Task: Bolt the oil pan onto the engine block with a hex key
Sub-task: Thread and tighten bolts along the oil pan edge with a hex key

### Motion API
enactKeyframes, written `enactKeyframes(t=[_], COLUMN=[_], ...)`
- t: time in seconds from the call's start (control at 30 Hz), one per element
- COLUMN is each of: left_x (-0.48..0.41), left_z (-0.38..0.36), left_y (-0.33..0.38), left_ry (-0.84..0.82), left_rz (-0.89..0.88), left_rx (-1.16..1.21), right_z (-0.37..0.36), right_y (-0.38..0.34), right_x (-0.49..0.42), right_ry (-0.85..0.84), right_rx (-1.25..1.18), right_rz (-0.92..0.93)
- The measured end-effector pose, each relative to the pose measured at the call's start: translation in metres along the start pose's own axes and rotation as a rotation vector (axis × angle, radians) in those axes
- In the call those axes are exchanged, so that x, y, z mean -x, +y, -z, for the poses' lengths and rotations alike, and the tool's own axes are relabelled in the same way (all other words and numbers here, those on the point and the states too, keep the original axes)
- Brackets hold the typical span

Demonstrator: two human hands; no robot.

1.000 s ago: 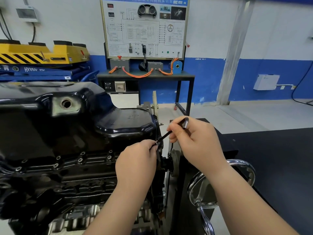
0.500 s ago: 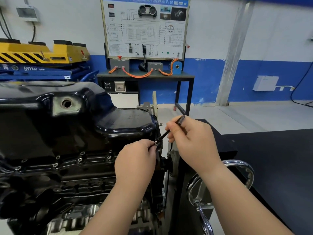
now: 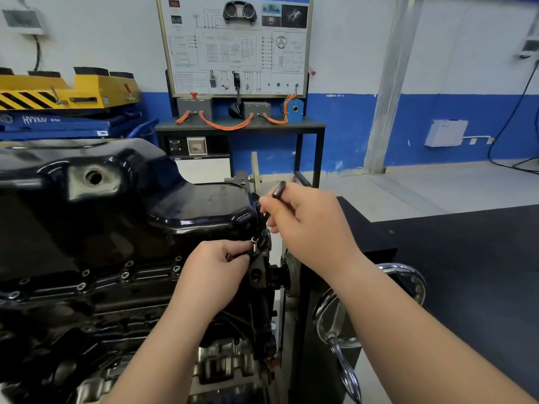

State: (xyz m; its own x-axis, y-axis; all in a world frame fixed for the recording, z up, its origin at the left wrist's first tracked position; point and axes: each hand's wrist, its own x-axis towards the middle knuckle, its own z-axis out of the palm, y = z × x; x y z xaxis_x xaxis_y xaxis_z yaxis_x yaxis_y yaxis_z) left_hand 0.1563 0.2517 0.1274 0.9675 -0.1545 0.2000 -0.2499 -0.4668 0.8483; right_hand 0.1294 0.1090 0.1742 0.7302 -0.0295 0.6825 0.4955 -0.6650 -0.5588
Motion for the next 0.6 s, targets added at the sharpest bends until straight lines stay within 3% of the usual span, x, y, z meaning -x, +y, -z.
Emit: enactKeyframes(t=[0.6], left_x=[0.007], left_z=[-0.009], left_y=[-0.013], left_ry=[0.056], left_rz=[-0.078], left_rx=[-0.084], right_z=[0.0], right_y=[0.005], right_x=[0.005], right_ry=[0.015], right_rx=[-0.028], right_rz=[-0.039])
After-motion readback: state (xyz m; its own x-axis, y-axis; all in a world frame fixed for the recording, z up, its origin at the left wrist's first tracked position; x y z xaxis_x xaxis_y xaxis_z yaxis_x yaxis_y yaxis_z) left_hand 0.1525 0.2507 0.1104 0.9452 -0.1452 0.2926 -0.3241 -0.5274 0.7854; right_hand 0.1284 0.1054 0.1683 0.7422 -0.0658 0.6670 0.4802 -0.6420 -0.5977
